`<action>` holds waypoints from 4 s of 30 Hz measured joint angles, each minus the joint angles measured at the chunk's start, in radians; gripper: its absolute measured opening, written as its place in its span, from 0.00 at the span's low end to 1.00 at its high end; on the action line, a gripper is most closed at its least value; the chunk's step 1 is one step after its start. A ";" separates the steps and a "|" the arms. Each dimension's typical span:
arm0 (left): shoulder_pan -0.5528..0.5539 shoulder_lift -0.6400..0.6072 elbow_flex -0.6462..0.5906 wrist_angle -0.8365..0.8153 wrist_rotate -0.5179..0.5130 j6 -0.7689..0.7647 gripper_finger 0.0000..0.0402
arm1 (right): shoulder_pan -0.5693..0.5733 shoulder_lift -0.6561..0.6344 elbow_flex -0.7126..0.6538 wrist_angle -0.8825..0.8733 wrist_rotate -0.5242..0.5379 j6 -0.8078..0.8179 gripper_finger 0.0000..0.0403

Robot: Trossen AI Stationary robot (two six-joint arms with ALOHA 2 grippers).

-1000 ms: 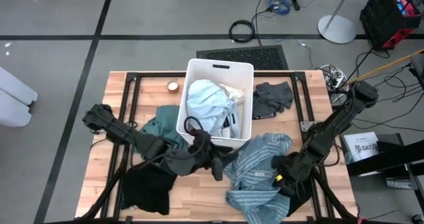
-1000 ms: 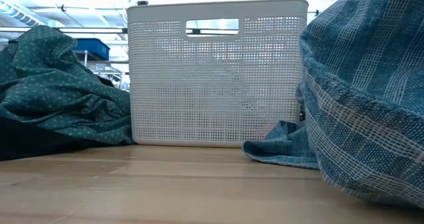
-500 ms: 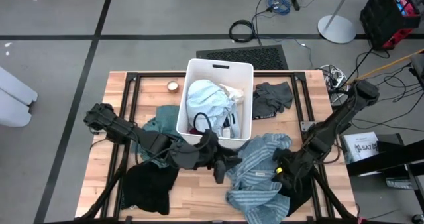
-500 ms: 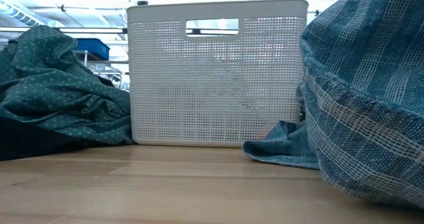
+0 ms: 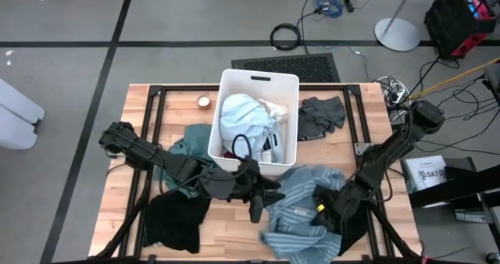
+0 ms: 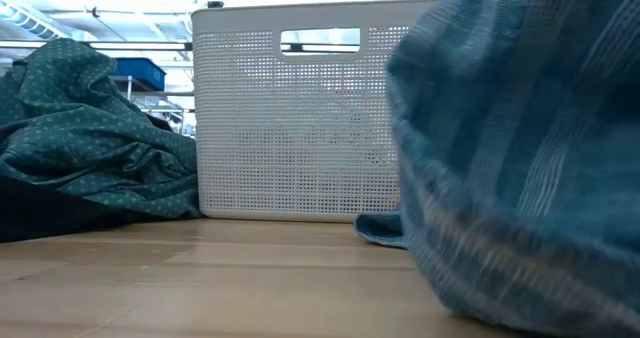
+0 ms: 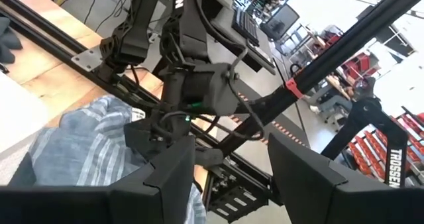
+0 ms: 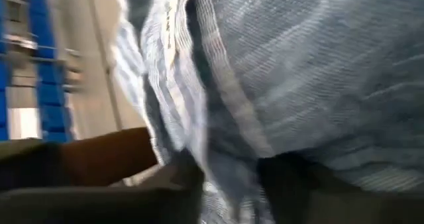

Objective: Sort clothes
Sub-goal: Put the blue polo shirt into the white laundry bin

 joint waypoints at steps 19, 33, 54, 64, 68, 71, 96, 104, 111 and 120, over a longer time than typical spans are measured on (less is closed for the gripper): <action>0.004 0.000 0.000 0.001 0.083 0.051 0.50 | -0.201 -0.128 0.002 0.763 0.098 -0.237 0.02; 0.004 0.000 0.000 0.001 0.077 0.050 0.50 | -0.217 -0.127 0.002 0.453 -0.087 -0.085 0.39; 0.006 -0.001 0.000 -0.010 0.085 0.049 0.50 | -0.273 -0.344 0.002 -0.256 -0.087 0.157 0.40; -0.002 -0.001 0.000 -0.059 0.096 0.048 0.50 | -0.200 -0.491 0.002 -0.642 -0.014 0.437 0.40; -0.012 -0.001 0.000 -0.070 0.097 0.048 0.50 | -0.142 -0.448 0.000 -0.688 -0.047 0.514 0.40; -0.016 -0.001 0.000 -0.071 0.097 0.049 0.50 | -0.127 -0.413 0.000 -0.688 -0.036 0.524 0.40; -0.001 -0.001 0.000 -0.115 0.099 0.056 0.50 | -0.179 -0.273 0.000 -0.307 0.025 0.256 0.01; -0.002 -0.001 0.000 -0.098 0.102 0.051 0.50 | -0.173 -0.441 0.000 0.301 0.201 -0.129 0.00; 0.008 -0.001 0.000 -0.014 0.099 0.048 0.50 | -0.175 -0.520 0.002 0.646 0.299 -0.475 0.00; 0.055 -0.001 0.000 0.075 -0.013 -0.058 0.50 | -0.175 -0.469 0.002 0.557 0.346 -0.414 0.00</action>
